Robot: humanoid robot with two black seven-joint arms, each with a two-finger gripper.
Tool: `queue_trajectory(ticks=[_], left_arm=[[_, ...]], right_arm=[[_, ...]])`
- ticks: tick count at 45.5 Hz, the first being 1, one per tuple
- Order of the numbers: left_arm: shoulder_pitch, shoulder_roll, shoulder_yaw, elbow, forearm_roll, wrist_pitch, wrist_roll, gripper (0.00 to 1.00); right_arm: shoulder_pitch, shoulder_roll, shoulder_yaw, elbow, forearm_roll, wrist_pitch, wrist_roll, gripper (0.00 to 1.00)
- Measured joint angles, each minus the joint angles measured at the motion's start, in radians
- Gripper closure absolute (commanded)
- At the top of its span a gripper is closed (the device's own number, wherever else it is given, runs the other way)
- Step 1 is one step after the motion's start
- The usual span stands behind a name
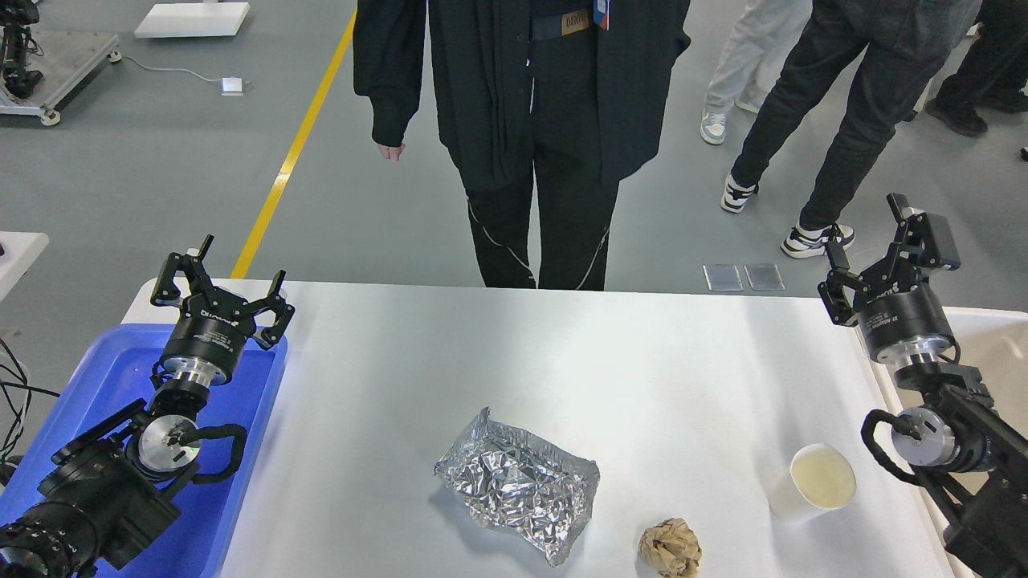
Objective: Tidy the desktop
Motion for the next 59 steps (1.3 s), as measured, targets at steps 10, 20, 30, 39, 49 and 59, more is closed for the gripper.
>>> queue_trajectory(ticks=[10,20,30,39,49,59], left_arm=[[0.0,0.0,0.0,0.0,0.0,0.0,0.0,0.0],[0.0,0.0,0.0,0.0,0.001,0.0,0.0,0.0],[0.0,0.0,0.0,0.0,0.001,0.0,0.0,0.0],[0.0,0.0,0.0,0.0,0.001,0.0,0.0,0.0],[0.0,0.0,0.0,0.0,0.001,0.0,0.0,0.0],[0.0,0.0,0.0,0.0,0.001,0.0,0.0,0.0]], right_arm=[[0.001,0.001,-0.001,-0.001,0.0,-0.001,0.0,0.0],[0.001,0.002,0.0,-0.001,0.001,0.004,0.003,0.0],[-0.001,0.001,0.005,0.003,0.002,0.01,0.008,0.0],[-0.007,-0.002,0.008,0.003,0.002,0.011,0.011,0.0],[-0.017,-0.004,0.009,0.002,0.002,0.014,0.012,0.0],[-0.02,-0.002,0.003,0.002,0.002,0.015,0.012,0.0]])
